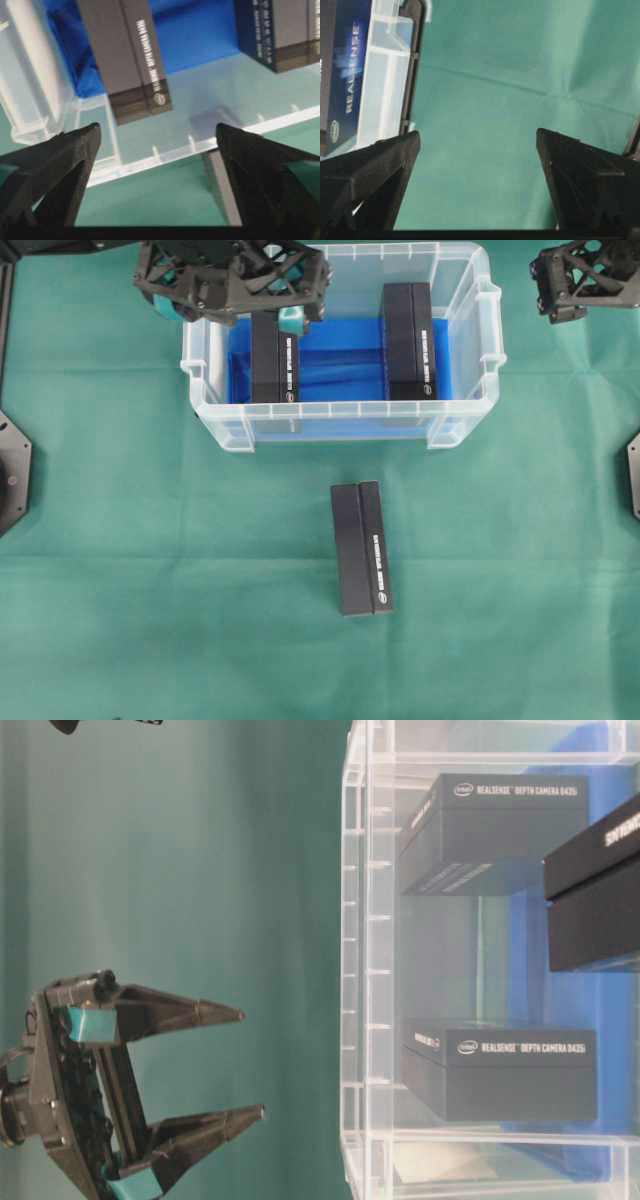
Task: Take out the box from the case.
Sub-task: 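Move the left gripper over the left black box in the bin, then lower the open left gripper around the left black box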
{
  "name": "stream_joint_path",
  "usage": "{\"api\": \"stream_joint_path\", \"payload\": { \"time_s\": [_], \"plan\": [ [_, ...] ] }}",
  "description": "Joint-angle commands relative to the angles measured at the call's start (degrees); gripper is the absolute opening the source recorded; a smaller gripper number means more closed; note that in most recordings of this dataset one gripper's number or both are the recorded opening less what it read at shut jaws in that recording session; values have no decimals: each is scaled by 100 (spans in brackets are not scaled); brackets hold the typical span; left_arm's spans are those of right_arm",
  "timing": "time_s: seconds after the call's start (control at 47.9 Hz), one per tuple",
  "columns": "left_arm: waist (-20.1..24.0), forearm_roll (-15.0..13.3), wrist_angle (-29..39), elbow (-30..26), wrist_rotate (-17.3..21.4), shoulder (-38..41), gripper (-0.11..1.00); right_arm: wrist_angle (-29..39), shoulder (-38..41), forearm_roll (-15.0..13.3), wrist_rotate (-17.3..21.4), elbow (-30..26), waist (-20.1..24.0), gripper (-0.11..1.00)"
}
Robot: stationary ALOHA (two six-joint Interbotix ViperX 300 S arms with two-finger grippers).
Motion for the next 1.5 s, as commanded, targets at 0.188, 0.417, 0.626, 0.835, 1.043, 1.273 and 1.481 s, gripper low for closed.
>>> {"api": "stream_joint_path", "payload": {
  "time_s": [0.188, 0.417, 0.626, 0.835, 1.043, 1.273, 1.481],
  "plan": [
    [-18, 211, 53, -97, -167, -62, 99, -44, -26, -18, -18, -44, 0, 93],
    [-35, 229, 53, -53, -264, -53, 99, -97, -26, -18, -18, -35, -9, 93],
    [-53, 229, 53, 35, -352, -53, 99, -97, -35, -18, -18, -9, 0, 93],
    [-62, 229, 53, 88, -413, -53, 99, -97, -35, -18, -18, 0, -9, 93],
    [-62, 237, 53, 105, -422, -44, 99, -97, -53, -18, -18, 44, -9, 93],
    [-62, 237, 18, 176, -431, -44, 99, -97, -70, -9, -18, 53, 0, 93],
    [-70, 246, 0, 158, -431, 79, 99, -97, -70, -9, -18, 53, -9, 93]
  ]
}}
